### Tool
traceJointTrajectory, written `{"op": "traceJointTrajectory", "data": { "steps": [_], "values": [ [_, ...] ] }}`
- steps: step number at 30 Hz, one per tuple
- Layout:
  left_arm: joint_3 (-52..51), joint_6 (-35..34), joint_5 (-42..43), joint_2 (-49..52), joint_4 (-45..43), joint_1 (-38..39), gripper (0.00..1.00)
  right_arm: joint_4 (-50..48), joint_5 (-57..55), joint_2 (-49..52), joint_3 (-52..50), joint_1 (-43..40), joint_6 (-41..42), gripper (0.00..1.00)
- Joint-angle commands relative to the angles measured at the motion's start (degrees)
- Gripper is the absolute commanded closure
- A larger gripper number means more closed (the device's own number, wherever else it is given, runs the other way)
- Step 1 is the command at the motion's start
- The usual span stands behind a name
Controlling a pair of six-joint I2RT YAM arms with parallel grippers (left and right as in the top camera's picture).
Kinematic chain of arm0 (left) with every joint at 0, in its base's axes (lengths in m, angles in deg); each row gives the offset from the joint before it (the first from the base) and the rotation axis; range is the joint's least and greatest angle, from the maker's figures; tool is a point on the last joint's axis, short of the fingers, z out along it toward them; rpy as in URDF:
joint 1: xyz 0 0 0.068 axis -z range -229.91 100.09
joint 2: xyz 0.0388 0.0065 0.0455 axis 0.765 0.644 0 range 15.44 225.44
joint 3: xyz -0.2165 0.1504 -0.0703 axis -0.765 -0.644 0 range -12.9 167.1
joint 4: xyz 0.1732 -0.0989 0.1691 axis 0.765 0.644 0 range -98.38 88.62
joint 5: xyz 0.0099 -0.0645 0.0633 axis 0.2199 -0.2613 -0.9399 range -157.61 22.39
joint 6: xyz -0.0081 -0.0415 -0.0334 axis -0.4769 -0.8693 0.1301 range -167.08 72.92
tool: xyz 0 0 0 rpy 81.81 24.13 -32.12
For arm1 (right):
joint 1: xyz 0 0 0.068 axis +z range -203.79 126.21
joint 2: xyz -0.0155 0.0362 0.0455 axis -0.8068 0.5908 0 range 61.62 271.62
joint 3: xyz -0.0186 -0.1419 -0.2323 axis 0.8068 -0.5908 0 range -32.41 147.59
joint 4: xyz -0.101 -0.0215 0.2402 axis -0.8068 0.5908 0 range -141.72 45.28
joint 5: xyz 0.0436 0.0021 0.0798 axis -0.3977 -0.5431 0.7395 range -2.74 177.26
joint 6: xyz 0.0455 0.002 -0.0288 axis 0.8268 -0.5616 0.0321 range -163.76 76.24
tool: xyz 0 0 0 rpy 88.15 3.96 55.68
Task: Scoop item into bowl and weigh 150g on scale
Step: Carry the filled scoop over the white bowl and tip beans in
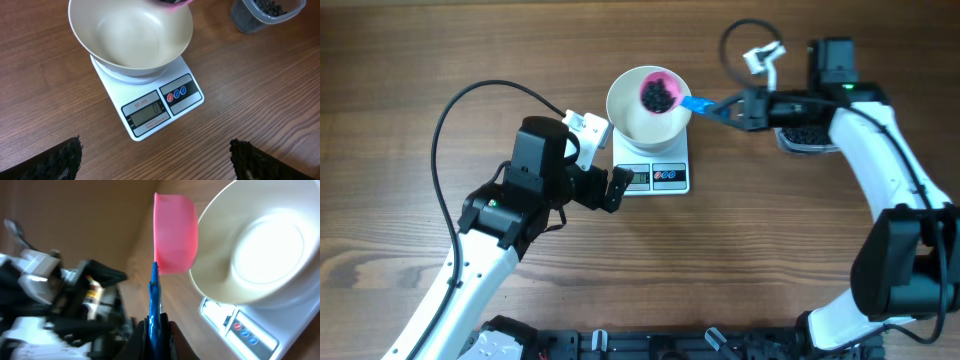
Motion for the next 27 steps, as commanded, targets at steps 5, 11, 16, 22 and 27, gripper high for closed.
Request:
{"op": "traceJointTrajectory", "data": {
  "steps": [5, 11, 16, 22, 27],
  "values": [
    [0.7, 1.1, -0.3, 0.2, 0.0, 0.2, 0.0, -5.7, -30.9, -6.1, 0.1, 7.1, 1.0, 0.96],
    [0.7, 1.2, -0.3, 0.2, 0.0, 0.2, 0.0, -5.6, -41.8, -10.1, 0.1, 13.3, -9.1, 0.96],
    [0.7, 1.2, -0.3, 0.2, 0.0, 0.2, 0.0, -5.7, -52.1, -10.1, 0.1, 16.4, -14.0, 0.96],
    [0.7, 1.2, -0.3, 0.2, 0.0, 0.2, 0.0, -5.7, -58.0, -10.1, 0.1, 19.1, -26.4, 0.96],
    [0.7, 1.2, -0.3, 0.2, 0.0, 0.2, 0.0, -5.8, -58.5, -10.1, 0.1, 19.2, -32.7, 0.96]
  ]
}}
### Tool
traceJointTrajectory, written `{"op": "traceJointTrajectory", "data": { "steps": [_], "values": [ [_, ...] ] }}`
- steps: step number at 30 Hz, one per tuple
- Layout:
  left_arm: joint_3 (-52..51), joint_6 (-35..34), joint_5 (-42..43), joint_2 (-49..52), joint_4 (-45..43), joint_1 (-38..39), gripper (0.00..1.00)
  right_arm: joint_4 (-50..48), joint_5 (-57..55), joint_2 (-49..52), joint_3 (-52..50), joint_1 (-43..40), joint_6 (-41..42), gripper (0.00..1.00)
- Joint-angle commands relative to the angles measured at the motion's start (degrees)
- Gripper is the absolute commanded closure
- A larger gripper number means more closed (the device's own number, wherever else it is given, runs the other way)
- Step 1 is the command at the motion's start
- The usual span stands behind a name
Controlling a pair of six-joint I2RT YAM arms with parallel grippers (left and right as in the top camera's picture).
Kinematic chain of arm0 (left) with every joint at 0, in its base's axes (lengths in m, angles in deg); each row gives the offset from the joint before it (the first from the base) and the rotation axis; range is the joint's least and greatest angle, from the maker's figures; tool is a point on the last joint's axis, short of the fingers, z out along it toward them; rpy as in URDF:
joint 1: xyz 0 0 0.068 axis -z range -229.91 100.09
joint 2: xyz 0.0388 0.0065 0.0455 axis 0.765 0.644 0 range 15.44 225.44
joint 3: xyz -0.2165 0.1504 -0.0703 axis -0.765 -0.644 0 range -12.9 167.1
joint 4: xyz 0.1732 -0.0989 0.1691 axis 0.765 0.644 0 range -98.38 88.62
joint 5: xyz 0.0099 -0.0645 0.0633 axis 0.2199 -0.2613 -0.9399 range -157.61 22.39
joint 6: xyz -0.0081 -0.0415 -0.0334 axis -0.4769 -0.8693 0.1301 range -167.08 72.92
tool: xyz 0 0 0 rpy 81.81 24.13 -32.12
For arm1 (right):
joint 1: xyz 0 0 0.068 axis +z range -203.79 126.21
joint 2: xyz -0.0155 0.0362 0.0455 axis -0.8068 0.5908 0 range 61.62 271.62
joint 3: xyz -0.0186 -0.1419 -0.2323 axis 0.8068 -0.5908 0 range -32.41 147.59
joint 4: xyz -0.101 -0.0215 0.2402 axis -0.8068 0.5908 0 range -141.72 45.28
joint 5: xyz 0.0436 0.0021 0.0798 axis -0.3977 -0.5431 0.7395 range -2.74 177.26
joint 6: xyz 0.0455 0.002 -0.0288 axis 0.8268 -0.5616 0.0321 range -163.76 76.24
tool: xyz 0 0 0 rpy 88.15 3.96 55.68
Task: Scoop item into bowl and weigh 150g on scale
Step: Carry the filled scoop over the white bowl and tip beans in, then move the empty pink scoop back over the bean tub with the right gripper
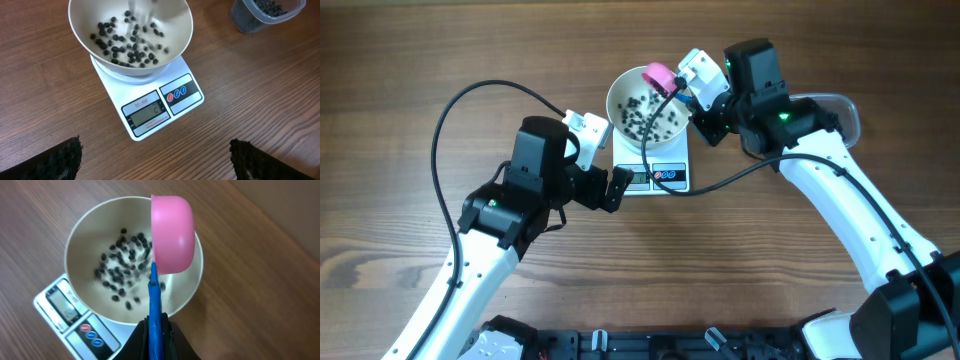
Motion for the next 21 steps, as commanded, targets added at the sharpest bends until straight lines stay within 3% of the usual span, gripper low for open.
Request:
{"op": "traceJointTrajectory", "data": {
  "steps": [1, 7, 14, 21],
  "values": [
    [0.7, 1.2, -0.3, 0.2, 0.0, 0.2, 0.0, -0.6, -2.1, -0.6, 0.1, 0.2, -7.8, 0.96],
    [0.7, 1.2, -0.3, 0.2, 0.0, 0.2, 0.0, -2.3, -3.0, -0.6, 0.1, 1.8, -7.2, 0.96],
    [0.7, 1.2, -0.3, 0.2, 0.0, 0.2, 0.0, -3.1, -0.5, -3.1, 0.1, -2.1, 17.0, 0.96],
    [0.7, 1.2, -0.3, 0.2, 0.0, 0.2, 0.0, 9.5, 10.0, -10.1, 0.1, -30.9, 20.1, 0.96]
  ]
}}
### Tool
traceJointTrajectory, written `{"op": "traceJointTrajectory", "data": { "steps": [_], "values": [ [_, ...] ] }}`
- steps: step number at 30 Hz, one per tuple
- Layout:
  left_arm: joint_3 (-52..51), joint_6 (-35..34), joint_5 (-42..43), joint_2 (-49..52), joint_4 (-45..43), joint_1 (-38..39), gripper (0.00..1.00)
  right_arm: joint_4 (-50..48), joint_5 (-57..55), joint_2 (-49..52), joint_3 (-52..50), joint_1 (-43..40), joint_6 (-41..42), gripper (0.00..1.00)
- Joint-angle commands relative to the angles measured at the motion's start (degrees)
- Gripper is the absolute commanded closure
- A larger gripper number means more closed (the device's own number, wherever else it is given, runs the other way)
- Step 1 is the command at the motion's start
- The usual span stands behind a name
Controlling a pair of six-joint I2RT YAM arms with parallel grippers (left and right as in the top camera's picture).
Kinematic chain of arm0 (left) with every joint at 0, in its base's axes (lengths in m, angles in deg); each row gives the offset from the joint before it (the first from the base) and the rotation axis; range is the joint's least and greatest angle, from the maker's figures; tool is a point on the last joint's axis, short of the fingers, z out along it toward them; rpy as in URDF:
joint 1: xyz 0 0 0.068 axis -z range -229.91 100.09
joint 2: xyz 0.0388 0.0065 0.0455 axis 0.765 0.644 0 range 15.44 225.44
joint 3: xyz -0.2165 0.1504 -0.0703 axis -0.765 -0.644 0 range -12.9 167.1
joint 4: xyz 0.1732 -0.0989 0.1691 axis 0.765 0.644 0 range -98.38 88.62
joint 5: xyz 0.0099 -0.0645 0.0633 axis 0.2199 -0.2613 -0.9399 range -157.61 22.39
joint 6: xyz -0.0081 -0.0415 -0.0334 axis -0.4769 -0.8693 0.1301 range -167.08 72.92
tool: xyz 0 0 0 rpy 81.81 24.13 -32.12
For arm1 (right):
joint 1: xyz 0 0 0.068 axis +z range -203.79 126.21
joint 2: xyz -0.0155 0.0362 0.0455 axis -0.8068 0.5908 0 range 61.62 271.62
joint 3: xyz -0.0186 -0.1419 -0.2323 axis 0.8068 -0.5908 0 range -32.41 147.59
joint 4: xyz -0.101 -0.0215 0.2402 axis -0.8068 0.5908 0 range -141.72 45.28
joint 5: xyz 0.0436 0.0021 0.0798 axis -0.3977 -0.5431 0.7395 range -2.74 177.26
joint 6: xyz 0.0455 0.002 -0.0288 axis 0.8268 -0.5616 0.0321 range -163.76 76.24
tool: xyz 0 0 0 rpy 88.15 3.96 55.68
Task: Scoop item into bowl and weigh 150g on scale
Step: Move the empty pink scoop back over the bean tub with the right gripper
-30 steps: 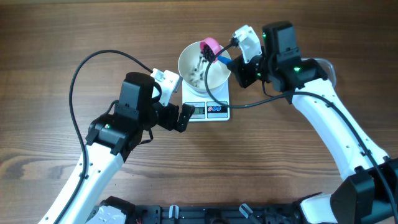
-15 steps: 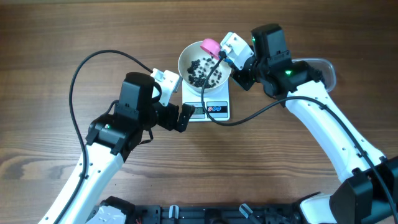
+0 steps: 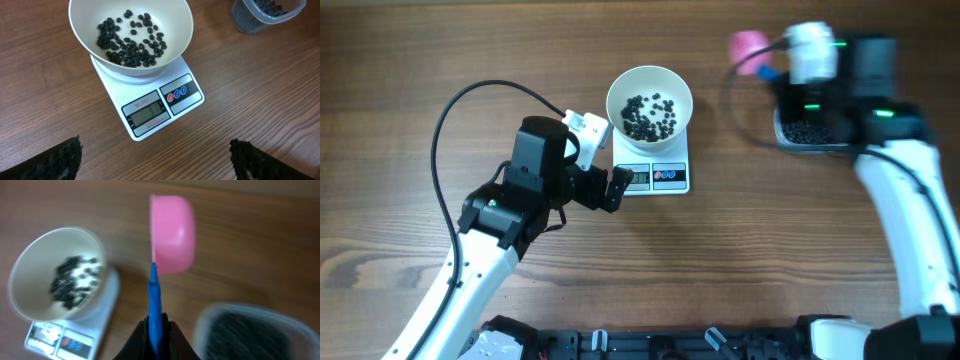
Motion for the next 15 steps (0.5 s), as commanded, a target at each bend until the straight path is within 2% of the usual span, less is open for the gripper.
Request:
{"op": "traceJointTrajectory", "data": {
  "steps": [1, 3, 7, 15],
  "values": [
    [0.7, 1.2, -0.3, 0.2, 0.0, 0.2, 0.0, 5.8, 4.0, -1.8, 0.2, -11.6, 1.2, 0.96],
    [0.7, 1.2, -0.3, 0.2, 0.0, 0.2, 0.0, 10.6, 3.8, -1.5, 0.2, -17.9, -2.7, 0.96],
    [0.7, 1.1, -0.3, 0.2, 0.0, 0.2, 0.0, 14.3, -1.5, -0.9, 0.1, -23.5, -2.1, 0.96],
    [0.7, 1.2, -0.3, 0.2, 0.0, 0.2, 0.0, 14.8, -1.8, 2.2, 0.1, -23.7, 0.7, 0.96]
  ]
}}
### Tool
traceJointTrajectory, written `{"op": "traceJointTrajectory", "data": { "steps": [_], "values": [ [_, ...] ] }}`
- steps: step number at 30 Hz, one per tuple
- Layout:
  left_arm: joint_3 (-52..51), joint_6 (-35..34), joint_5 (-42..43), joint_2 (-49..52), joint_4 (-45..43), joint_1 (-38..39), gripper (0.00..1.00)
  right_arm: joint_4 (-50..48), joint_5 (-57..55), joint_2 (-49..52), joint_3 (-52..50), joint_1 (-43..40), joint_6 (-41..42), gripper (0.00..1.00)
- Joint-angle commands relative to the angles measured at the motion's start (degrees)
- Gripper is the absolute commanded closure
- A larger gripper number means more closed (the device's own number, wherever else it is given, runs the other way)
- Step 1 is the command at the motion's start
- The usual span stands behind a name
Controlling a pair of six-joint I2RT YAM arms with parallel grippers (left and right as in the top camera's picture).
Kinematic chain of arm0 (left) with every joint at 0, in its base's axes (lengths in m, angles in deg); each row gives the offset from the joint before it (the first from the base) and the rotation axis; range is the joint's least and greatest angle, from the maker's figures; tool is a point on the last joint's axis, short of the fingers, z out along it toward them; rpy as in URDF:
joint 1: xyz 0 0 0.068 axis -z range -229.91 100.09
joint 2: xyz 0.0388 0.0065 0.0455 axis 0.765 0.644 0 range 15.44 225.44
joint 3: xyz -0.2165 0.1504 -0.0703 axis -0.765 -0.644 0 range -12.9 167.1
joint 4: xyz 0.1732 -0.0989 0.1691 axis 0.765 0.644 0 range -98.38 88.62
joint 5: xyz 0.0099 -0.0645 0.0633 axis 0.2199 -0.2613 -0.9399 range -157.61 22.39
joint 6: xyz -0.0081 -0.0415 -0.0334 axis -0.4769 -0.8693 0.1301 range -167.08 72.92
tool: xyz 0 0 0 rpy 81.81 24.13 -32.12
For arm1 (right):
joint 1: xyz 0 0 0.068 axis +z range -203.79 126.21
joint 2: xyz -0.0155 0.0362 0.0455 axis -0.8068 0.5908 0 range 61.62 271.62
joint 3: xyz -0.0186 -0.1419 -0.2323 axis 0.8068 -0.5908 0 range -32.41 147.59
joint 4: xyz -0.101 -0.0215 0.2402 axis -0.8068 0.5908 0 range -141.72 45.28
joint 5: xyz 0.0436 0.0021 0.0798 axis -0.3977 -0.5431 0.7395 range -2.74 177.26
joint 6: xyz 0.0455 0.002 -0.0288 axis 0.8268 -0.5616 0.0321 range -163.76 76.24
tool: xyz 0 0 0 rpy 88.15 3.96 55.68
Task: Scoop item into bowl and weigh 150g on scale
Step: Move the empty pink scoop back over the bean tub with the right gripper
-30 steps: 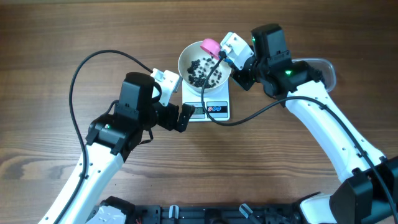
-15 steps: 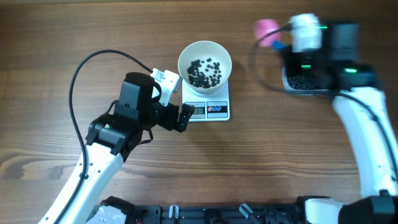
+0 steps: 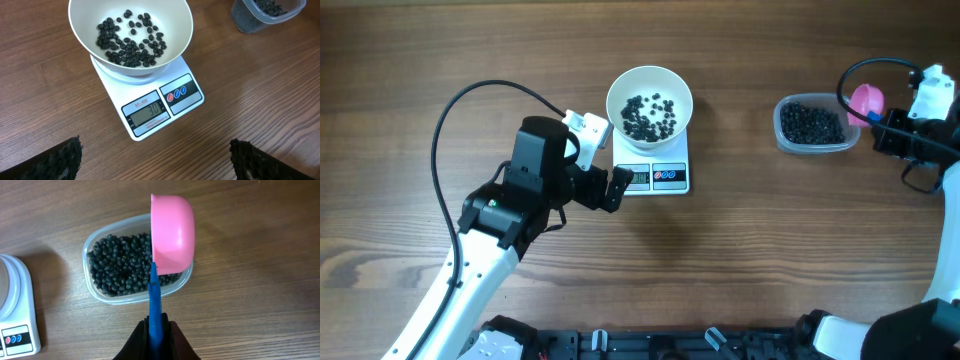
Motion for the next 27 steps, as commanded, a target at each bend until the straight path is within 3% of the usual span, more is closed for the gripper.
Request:
{"op": "traceJointTrajectory", "data": {
  "steps": [1, 15, 22, 27],
  "values": [
    [0.7, 1.2, -0.3, 0.2, 0.0, 0.2, 0.0, 0.0, -0.9, 2.0, 0.2, 0.0, 1.5, 0.96],
    [0.7, 1.2, -0.3, 0.2, 0.0, 0.2, 0.0, -1.4, 2.9, 11.1, 0.2, 1.2, -3.2, 0.96],
    [0.7, 1.2, -0.3, 0.2, 0.0, 0.2, 0.0, -11.5, 2.5, 12.3, 0.2, 1.3, -5.4, 0.96],
    [0.7, 1.2, -0.3, 0.2, 0.0, 0.2, 0.0, -9.2, 2.8, 14.2, 0.2, 4.3, -7.9, 0.96]
  ]
}}
